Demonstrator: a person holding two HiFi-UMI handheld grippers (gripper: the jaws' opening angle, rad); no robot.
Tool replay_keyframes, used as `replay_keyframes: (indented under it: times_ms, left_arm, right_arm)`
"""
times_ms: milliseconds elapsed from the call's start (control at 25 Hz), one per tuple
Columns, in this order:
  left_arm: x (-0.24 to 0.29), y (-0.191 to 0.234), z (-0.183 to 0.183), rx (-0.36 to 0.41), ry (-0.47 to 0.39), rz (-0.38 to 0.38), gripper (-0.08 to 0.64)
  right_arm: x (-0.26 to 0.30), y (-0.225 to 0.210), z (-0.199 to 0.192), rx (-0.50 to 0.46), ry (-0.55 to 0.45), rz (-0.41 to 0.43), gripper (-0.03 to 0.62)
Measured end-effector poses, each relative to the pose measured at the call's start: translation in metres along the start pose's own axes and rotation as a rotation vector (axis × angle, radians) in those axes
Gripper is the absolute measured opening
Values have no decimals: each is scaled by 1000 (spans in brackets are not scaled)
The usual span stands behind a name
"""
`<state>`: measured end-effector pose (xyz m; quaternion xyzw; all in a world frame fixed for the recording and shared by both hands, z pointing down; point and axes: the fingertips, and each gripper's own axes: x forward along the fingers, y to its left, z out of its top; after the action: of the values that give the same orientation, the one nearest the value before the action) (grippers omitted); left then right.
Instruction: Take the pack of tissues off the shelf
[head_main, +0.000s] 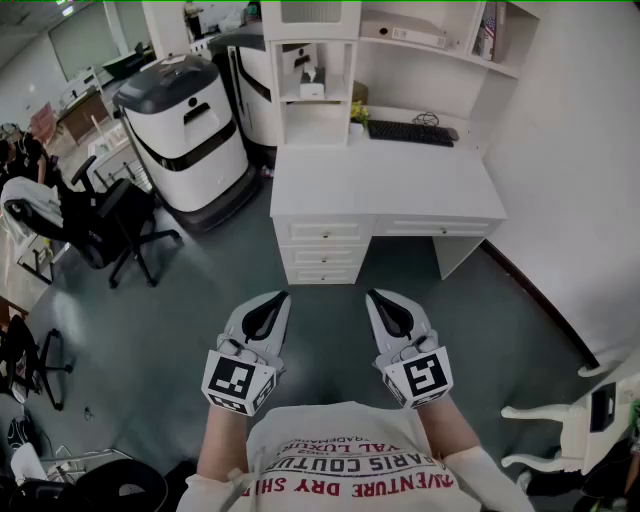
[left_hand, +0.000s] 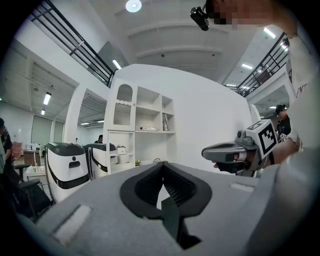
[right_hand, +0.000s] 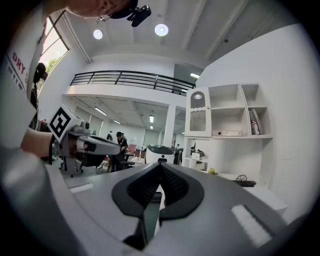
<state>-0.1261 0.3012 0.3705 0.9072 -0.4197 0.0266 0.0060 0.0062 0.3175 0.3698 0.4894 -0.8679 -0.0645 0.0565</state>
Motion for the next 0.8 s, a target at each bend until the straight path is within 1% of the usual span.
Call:
replay_keyframes:
  times_ms: [480, 600, 640, 680, 720, 760, 800]
  left_arm:
    - [14, -17, -8, -21, 8, 14, 6]
    - [18, -19, -6, -50, -35, 44, 6]
    - [19, -19, -4, -67, -57, 59, 34]
    - [20, -19, -2, -81, -73, 74, 147]
    - [22, -18, -2, -88, -81, 87, 282]
    - [24, -18, -2, -86, -82, 103, 390]
    - [26, -17, -2, -80, -79, 120, 429]
  right_arm:
    - [-16, -18, -10, 30, -20, 13, 2]
    - [-22, -22, -11, 41, -39, 30, 2]
    - [-24, -24, -12, 38, -40, 32, 2]
    - [-26, -27, -14, 34, -40, 29, 2]
    - [-28, -31, -15, 32, -38, 23, 2]
    - [-29, -35, -17, 38, -36, 15, 2]
    - [-30, -39, -19, 49, -33, 9, 2]
